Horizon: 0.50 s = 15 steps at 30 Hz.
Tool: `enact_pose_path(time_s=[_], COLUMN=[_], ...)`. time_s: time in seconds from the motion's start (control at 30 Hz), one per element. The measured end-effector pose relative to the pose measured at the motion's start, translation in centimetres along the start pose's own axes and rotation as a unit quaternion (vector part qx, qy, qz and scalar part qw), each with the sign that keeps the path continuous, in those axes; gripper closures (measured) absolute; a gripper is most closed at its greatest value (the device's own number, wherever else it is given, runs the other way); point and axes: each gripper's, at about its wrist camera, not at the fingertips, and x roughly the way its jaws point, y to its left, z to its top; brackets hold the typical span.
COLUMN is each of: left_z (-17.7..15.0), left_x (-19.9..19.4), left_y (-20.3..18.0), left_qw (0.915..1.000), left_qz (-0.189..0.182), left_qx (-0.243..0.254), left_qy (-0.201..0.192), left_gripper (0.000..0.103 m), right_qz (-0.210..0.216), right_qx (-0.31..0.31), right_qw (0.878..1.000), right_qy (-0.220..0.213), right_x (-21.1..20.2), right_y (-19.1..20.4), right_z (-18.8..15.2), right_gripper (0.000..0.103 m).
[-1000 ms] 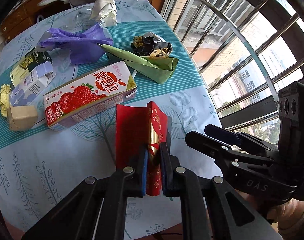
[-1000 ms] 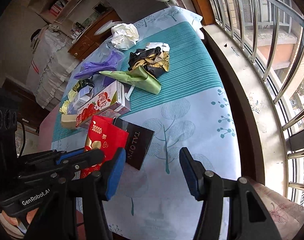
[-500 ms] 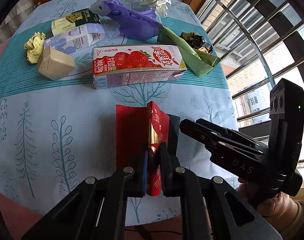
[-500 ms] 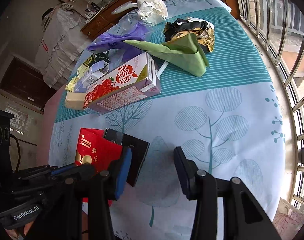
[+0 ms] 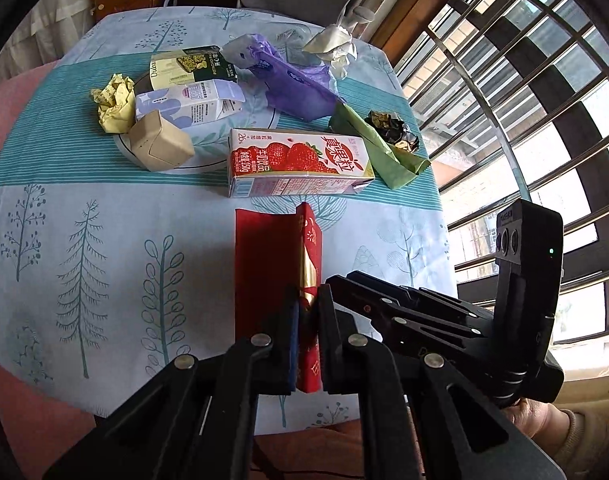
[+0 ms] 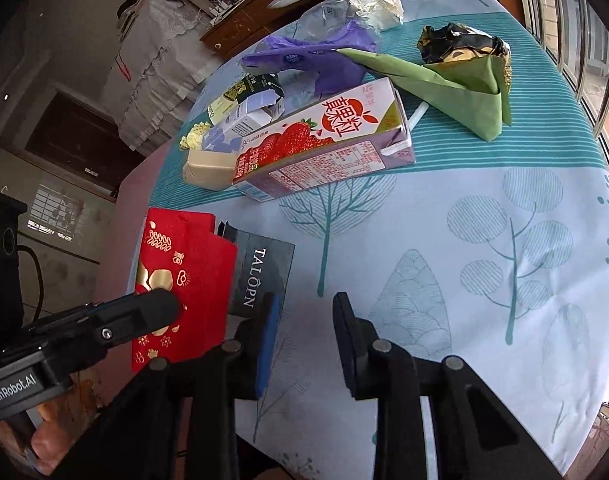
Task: Collect trash
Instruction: 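Grasp the red gift envelope with the left gripper, then grasp the black TALON card with the right gripper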
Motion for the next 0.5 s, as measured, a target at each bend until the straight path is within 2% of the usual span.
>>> enact_pose_path(time_s=[0.27, 0.5], left_z=[0.2, 0.0], left_x=[-3.5, -5.4], left_y=[1.5, 4.5], left_qw=[0.9993, 0.9984], left_qz=[-0.016, 0.0], left_qx=[-0.017, -0.033], left_qy=[-0.028, -0.045], left_gripper=[0.098, 0.098], right_qz=[-0.005, -0.004], right_qx=[-0.003, -0.006], right_qw=[1.0, 1.0], right_qy=[0.002, 0.01], right_x=[0.1, 1.8], right_y=[1.2, 3.3], right_z=[-0.2, 0.1], right_gripper=[0.075, 0.075])
